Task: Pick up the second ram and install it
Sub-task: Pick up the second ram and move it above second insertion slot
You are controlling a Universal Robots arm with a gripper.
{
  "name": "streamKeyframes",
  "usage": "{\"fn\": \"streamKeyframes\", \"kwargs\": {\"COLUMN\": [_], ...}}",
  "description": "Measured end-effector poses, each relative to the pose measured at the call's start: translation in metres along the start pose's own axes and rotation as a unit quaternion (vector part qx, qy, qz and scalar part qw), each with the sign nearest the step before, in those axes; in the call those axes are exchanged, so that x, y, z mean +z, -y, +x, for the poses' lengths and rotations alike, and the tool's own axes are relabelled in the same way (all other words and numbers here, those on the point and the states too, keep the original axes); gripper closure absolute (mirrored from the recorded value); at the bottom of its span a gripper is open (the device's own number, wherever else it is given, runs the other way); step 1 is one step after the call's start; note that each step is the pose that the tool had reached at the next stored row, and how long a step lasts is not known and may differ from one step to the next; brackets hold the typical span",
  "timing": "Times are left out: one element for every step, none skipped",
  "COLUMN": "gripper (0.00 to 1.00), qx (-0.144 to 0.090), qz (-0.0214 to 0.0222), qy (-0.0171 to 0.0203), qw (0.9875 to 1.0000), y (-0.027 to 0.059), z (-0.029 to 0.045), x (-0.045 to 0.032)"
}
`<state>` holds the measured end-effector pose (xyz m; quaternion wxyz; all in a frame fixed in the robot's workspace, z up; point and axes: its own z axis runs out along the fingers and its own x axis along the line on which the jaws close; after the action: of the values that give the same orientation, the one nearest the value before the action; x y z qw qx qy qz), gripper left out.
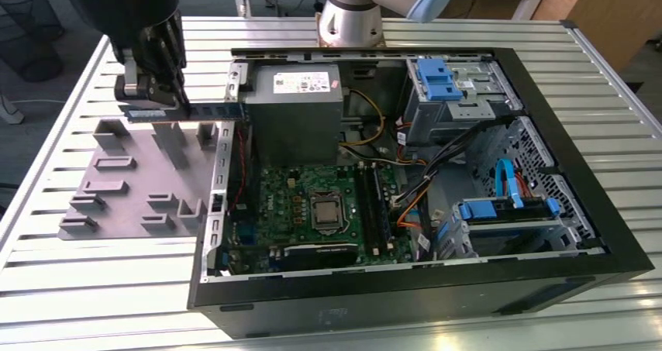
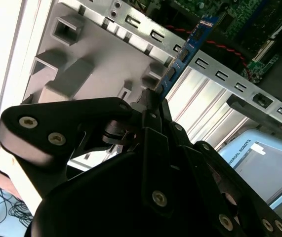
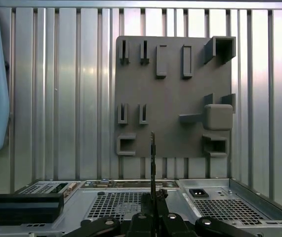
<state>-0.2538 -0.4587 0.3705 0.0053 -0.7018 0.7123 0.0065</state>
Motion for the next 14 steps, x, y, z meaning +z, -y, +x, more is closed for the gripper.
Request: {"fn": "streamKeyframes", "kwargs": {"gripper": [0.86,0.86,0.86,0.86,0.86,0.86,0.86,0.86,0.86,0.86,0.86,0.86,0.86,0.86], "qx": [0.0,0.0,0.0,0.0,0.0,0.0,0.0,0.0,0.0,0.0,0.0,0.0,0.0,0.0], "qz": [-0.0001,0.0,0.0,0.0,-0.0001,-0.0001,0.0,0.0,-0.0001,-0.0001,0.0,0.0,0.0,0.0], "qy": [0.0,0.0,0.0,0.0,-0.0001,-0.0001,0.0,0.0,0.0,0.0,0.0,0.0,0.0,0.0], "qw": [1.0,1.0,1.0,1.0,1.0,1.0,1.0,1.0,1.0,1.0,1.0,1.0,1.0,1.0], "y": [0.0013,0.0027,0.004,0.0052,0.0065,0.0077,0.0089,0.0101,0.0113,0.0124,0.0136,0.0147,0.016,0.0172], "z": [0.0,0.0,0.0,-0.0001,-0.0001,-0.0001,-0.0001,-0.0001,-0.0001,-0.0002,-0.0002,-0.0002,-0.0002,-0.0002], "x": [-0.0001,0.0,0.0,-0.0001,-0.0001,-0.0001,0.0,0.0,-0.0001,-0.0001,-0.0001,0.0,-0.0001,-0.0001]}}
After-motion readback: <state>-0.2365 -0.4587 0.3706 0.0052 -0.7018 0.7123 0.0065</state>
